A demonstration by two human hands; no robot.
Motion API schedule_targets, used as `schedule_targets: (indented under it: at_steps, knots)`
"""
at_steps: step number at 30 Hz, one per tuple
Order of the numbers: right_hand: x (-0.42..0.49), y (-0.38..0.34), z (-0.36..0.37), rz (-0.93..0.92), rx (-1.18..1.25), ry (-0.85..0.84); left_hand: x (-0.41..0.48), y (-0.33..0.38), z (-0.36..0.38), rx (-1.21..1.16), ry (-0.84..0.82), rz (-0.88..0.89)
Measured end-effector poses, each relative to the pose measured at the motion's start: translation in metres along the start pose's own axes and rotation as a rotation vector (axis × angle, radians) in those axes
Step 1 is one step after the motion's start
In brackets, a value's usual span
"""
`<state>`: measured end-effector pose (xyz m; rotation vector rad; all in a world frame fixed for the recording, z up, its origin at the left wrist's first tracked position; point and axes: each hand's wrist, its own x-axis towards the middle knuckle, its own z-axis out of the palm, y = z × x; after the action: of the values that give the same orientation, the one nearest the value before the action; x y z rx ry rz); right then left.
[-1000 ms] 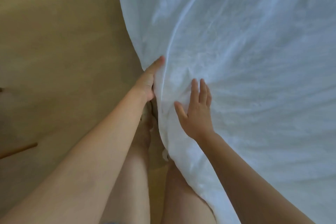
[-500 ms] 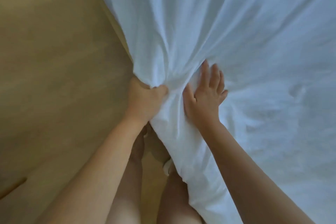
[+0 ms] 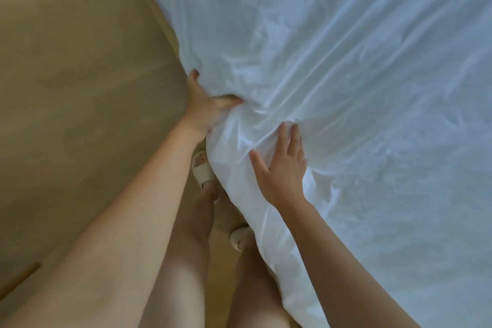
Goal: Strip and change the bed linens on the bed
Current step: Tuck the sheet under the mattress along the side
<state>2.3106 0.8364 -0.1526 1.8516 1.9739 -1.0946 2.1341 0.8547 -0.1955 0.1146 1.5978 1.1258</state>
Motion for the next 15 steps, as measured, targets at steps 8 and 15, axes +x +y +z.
schedule_targets:
  at_steps: [8,15]
  knots:
    - [0.035,-0.069,-0.031,-0.19,0.146,0.216,-0.034,0.065,-0.007,0.213,-0.017,0.256]
    - [0.067,-0.087,-0.018,-0.136,-0.13,-0.03,0.018,0.016,-0.026,0.489,0.103,-0.134]
